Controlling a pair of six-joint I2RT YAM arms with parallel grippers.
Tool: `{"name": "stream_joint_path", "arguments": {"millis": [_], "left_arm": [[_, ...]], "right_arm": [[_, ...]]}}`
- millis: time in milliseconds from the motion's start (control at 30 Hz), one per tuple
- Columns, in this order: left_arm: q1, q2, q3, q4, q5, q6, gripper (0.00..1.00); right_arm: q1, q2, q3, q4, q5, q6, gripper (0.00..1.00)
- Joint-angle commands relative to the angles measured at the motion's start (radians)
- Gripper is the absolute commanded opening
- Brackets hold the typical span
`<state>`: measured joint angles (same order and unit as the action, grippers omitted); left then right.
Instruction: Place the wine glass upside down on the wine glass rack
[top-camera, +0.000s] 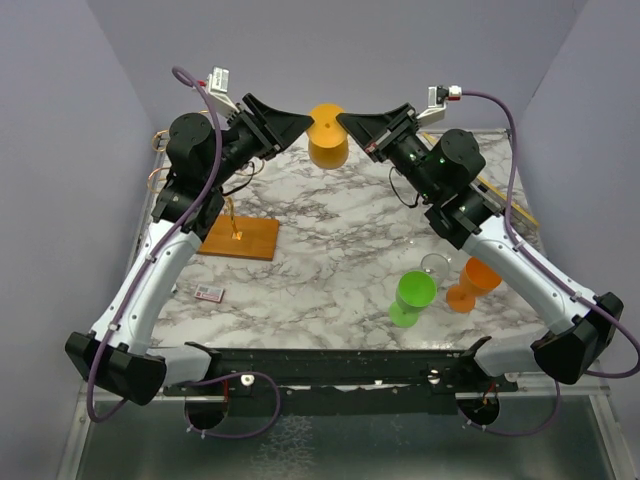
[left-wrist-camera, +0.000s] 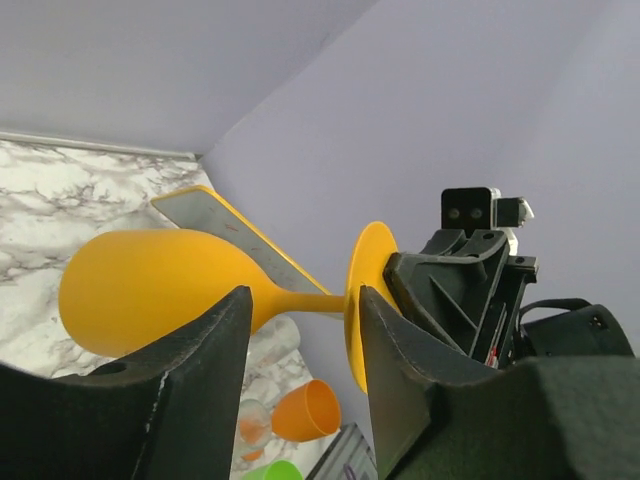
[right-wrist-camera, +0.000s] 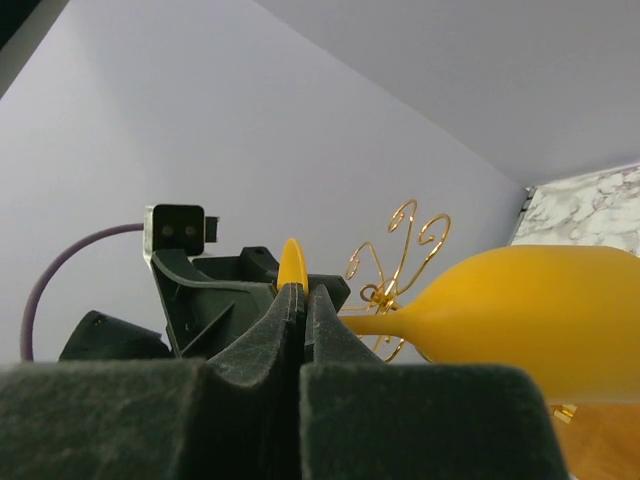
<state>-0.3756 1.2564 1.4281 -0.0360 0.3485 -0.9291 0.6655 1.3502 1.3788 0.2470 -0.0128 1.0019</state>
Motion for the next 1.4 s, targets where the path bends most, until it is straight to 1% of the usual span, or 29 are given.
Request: {"name": "stream_joint_path", "arguments": {"millis": [0, 67, 100, 267, 333, 400, 433, 533, 567, 600, 700, 767, 833, 967, 1133, 1367], "left_arm": [[0.020, 0.008, -0.020, 0.099, 0.173, -0.071, 0.47], [0.020, 0.017, -0.011, 0.102, 0.205, -0.066, 0.47], [0.021, 0.023, -0.006, 0.102, 0.221, -0.066, 0.44], [0.027, 0.024, -0.011, 0.141, 0.267, -0.081, 0.14], [0.027, 0.020, -0.004, 0.149, 0.278, -0.080, 0.00], [0.031, 0.020, 0.005, 0.147, 0.283, -0.076, 0.00], [0.035, 0.020, 0.008, 0.147, 0.284, -0.076, 0.00], [0.061, 0.027, 0.021, 0.155, 0.300, -0.081, 0.00], [0.073, 0.030, 0.025, 0.163, 0.309, -0.087, 0.00], [0.086, 0.036, 0.029, 0.175, 0.319, -0.095, 0.00], [0.116, 0.068, 0.064, 0.187, 0.357, -0.102, 0.00], [0.129, 0.090, 0.089, 0.192, 0.376, -0.099, 0.00], [0.146, 0.112, 0.119, 0.183, 0.386, -0.097, 0.00], [0.195, 0.169, 0.188, 0.169, 0.382, -0.108, 0.00], [0.251, 0.249, 0.245, 0.184, 0.368, -0.162, 0.00], [0.348, 0.328, 0.245, 0.211, 0.322, -0.248, 0.00]], "right_arm": [[-0.004, 0.005, -0.004, 0.049, -0.069, 0.012, 0.01], [-0.004, 0.018, 0.003, 0.053, -0.087, 0.012, 0.01], [-0.004, 0.026, 0.008, 0.055, -0.097, 0.009, 0.01], [-0.004, 0.054, 0.041, 0.023, -0.123, -0.010, 0.01], [-0.004, 0.067, 0.060, 0.003, -0.135, -0.023, 0.01], [-0.004, 0.078, 0.072, -0.007, -0.145, -0.031, 0.03], [-0.004, 0.080, 0.084, -0.022, -0.144, -0.040, 0.10], [-0.006, 0.076, 0.095, -0.048, -0.127, -0.061, 0.42], [-0.006, 0.068, 0.093, -0.056, -0.112, -0.066, 0.50], [-0.006, 0.059, 0.089, -0.060, -0.100, -0.075, 0.56], [-0.009, 0.013, 0.067, -0.094, -0.046, -0.100, 0.67], [-0.018, -0.016, 0.043, -0.105, -0.020, -0.114, 0.71], [-0.024, -0.046, 0.014, -0.113, 0.006, -0.129, 0.72], [-0.024, -0.099, -0.045, -0.123, 0.065, -0.154, 0.73], [-0.024, -0.158, -0.117, -0.124, 0.074, -0.175, 0.72], [-0.024, -0.221, -0.191, -0.138, 0.079, -0.181, 0.72]]}}
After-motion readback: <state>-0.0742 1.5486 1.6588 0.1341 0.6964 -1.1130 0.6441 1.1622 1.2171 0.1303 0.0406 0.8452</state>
